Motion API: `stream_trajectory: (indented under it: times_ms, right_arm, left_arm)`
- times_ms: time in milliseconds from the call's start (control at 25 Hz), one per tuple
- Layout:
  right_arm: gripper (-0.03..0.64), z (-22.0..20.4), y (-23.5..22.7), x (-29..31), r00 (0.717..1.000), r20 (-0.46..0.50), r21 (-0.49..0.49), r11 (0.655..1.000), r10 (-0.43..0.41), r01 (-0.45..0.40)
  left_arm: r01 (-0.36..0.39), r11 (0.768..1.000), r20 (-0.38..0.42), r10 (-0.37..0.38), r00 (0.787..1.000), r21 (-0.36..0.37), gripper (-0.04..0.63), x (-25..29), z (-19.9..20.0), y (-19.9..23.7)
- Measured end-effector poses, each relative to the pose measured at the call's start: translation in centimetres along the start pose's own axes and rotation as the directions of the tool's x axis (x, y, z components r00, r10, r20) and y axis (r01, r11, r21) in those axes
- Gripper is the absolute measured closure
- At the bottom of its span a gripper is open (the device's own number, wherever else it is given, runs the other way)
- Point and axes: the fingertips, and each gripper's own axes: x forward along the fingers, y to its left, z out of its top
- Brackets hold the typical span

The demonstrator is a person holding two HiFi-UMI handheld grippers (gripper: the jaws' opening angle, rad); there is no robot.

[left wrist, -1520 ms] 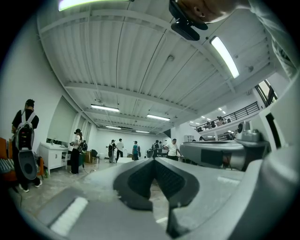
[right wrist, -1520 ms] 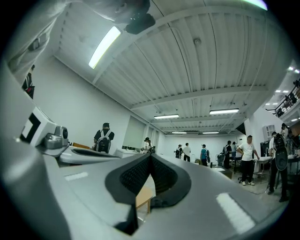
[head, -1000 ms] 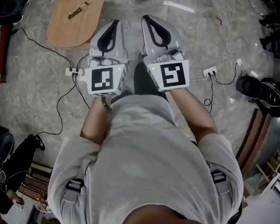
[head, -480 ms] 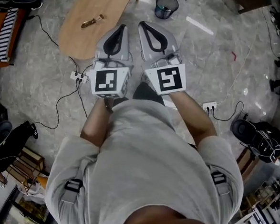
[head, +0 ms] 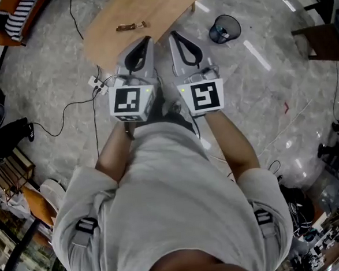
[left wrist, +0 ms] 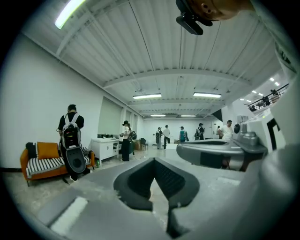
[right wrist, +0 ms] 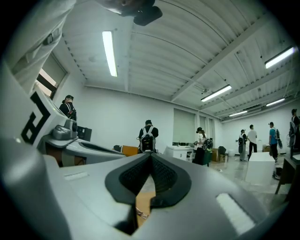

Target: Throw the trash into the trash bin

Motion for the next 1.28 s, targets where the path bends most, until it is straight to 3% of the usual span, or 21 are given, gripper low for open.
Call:
stream_trajectory:
  times_ms: [200, 400, 520, 640, 960, 1120, 1280]
  right_arm:
    - [0.610, -2.0, 0.5, 8.2, 0.994, -0.061, -0.012, 0.995, 0.095, -0.096]
    - [0.610, -2.9, 0.0, 18.6, 0.975, -0.116, -0.053, 0.979, 0.190, -0.197]
    - [0.609, -4.1, 0.7, 24.4, 0.964, -0.133, -0.061, 0.969, 0.231, -0.241]
    - [0.609, -7.9, 1.8, 28.7, 0.943, -0.213, -0.063, 0.959, 0.257, -0.275]
    - [0.609, -20.3, 4.3, 34.0, 0.863, -0.366, -0.013, 0.925, 0.348, -0.379]
    - [0.609, -26.4, 5.2, 35.5, 0.825, -0.416, 0.007, 0.909, 0.382, -0.417]
    - [0.609, -32.6, 5.8, 36.2, 0.770, -0.479, 0.073, 0.894, 0.421, -0.442]
  left_arm:
    - [-0.097, 0.995, -0.008, 0.097, 0.995, -0.025, 0.575, 3.8, -1.4, 7.7]
    - [-0.228, 0.970, -0.020, 0.227, 0.974, -0.085, 0.577, 8.1, -1.8, 18.3]
    - [-0.263, 0.959, -0.024, 0.262, 0.965, -0.106, 0.575, 10.0, -2.5, 23.5]
    - [-0.273, 0.954, -0.070, 0.266, 0.961, -0.124, 0.577, 11.5, -6.0, 27.2]
    - [-0.321, 0.925, -0.241, 0.270, 0.932, -0.203, 0.577, 12.9, -18.6, 30.1]
    - [-0.319, 0.923, -0.299, 0.249, 0.921, -0.214, 0.575, 14.4, -24.7, 30.6]
    - [-0.326, 0.922, -0.360, 0.238, 0.902, -0.208, 0.577, 15.6, -30.5, 31.7]
